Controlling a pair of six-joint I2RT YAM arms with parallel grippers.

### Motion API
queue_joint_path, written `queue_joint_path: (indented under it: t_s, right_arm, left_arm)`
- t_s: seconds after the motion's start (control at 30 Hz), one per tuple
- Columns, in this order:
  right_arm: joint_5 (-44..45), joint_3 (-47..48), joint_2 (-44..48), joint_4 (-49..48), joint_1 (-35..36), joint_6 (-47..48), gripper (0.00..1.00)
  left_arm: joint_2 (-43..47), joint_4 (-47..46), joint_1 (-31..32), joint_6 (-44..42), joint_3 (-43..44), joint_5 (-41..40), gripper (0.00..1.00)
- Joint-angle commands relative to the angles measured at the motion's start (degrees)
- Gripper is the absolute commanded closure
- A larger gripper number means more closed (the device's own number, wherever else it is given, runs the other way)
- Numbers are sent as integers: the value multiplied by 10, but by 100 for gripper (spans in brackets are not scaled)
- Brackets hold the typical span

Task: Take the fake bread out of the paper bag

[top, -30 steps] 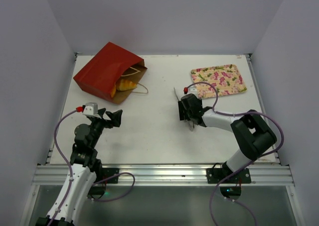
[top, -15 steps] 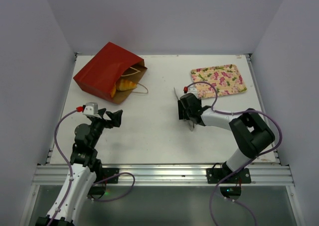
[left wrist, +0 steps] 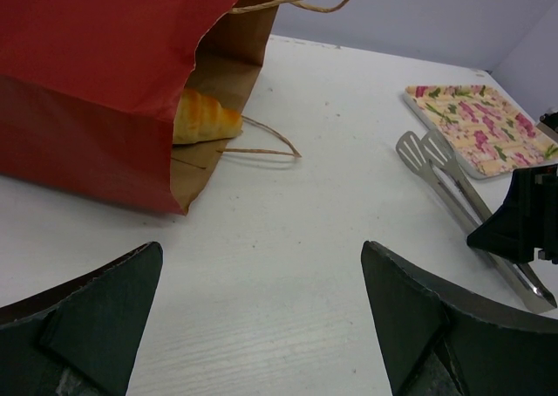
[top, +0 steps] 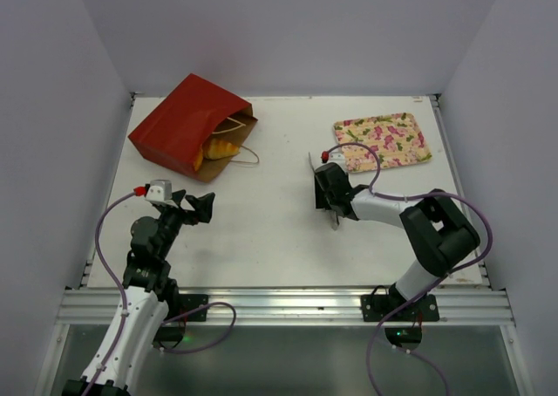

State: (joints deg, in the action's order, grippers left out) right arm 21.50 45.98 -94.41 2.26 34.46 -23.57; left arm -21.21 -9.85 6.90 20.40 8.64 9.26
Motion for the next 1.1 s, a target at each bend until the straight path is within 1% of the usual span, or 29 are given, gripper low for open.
queue_joint_path:
  t_s: [0.0,0.07,0.23,0.3,0.47,0.6,0.73,0.87,1.07]
  right_arm:
    - [14,17,-3,12,2,-4,49]
    - [15,14,3,11,2,-2,52]
    - [22,-11,47,-6,2,5,53]
    - [24,-25,64,-16,2,6,55]
    - [29,-71,145,-58,3,16,58]
    - [33,-105,192,-80,2,27,59]
    - [33,-119,218,-87,3,29,59]
    - [37,-124,230,-86,3,32,62]
    - [39,-131,245,-88,3,35,63]
  left_arm:
    - [-3,-24,1,2,1,11,0]
    - [-3,-24,1,2,1,11,0]
    - [-3,-25,1,1,0,13,0]
    - [-1,-24,1,1,0,13,0]
    - [0,-23,1,1,0,14,0]
    - [1,-23,1,1,0,15,0]
    - [1,-23,1,0,0,16,0]
    - [4,-22,1,0,-1,15,0]
    - [4,-22,1,0,-1,15,0]
